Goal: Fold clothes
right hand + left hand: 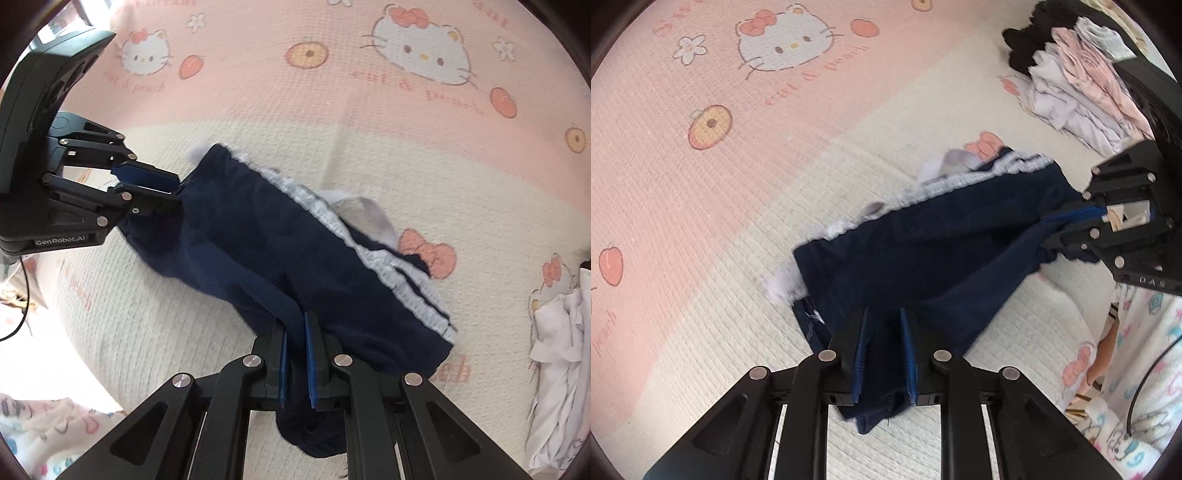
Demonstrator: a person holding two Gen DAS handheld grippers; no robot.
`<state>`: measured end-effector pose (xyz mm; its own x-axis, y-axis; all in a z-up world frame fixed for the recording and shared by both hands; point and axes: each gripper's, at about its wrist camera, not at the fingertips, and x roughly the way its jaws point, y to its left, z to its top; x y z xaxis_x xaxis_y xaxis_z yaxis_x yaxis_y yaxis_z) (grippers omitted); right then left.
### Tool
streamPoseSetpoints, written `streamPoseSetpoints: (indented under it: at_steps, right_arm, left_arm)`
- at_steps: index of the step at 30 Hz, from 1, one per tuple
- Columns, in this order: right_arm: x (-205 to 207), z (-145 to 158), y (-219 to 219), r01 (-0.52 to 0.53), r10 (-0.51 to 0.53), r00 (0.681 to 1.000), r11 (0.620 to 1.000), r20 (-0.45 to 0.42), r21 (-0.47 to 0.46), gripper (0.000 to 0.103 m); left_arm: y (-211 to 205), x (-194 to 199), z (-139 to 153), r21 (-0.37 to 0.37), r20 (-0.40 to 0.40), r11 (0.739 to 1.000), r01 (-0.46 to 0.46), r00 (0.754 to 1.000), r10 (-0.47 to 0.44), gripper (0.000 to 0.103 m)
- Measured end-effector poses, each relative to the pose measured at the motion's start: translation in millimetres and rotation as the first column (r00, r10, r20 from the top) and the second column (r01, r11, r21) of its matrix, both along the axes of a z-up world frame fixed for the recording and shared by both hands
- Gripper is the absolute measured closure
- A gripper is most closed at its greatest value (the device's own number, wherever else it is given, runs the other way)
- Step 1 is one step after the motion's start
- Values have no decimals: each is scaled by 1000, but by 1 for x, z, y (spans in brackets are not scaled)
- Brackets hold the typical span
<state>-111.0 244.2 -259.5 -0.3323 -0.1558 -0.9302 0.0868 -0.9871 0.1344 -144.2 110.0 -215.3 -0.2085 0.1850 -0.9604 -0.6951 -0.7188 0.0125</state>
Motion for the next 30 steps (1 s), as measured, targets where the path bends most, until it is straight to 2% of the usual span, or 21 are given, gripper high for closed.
streamPoseSetpoints:
  at_steps: [3, 5, 8, 11, 12, 13, 15, 17, 20, 24, 30]
  right_arm:
    - [0, -2, 1, 4, -4, 1000, 1000, 13, 1, 93]
    - [-1, -4, 0, 1, -1, 1000, 1000, 20, 13, 93]
    - [-5, -9, -1, 5, -6, 1000, 1000, 29, 16, 93]
    - [-6, -12, 0, 22, -22, 999, 1000, 30, 12, 93]
    - [-5, -12, 0, 29, -29, 999, 1000, 30, 11, 93]
    - [-2, -12, 1, 36, -36, 999, 999, 30, 10, 93]
    - [1, -14, 2, 51, -51, 998, 999, 29, 13, 93]
    - [2, -17, 2, 70, -71, 997, 997, 32, 18, 93]
    - [5, -20, 3, 94, -95, 995, 995, 36, 19, 93]
    - [8, -24, 4, 111, -112, 993, 994, 45, 18, 93]
    - [10, -26, 5, 146, -147, 988, 989, 46, 24, 91]
  left_arm:
    - [10, -15, 5, 21, 41, 1000, 11, 999, -12, 88]
    - [18, -32, 16, 65, 99, 998, 23, 995, -29, 88]
    - [14, -40, 8, 110, 193, 994, -20, 981, -1, 87]
    - [7, -31, 11, 111, 219, 992, -59, 975, 34, 82]
    - [4, -30, 11, 117, 230, 990, -76, 972, 47, 73]
    - [-1, -30, 10, 125, 242, 988, -93, 968, 60, 56]
    - [-9, -30, 8, 139, 266, 982, -127, 960, 86, 33]
    - [-18, -29, 4, 162, 289, 973, -166, 951, 114, 32]
    - [-34, -27, 5, 152, 286, 963, -224, 942, 174, 32]
    - [-44, -26, -2, 183, 325, 943, -278, 922, 209, 32]
    - [-37, -21, -5, 249, 273, 922, -297, 935, 227, 32]
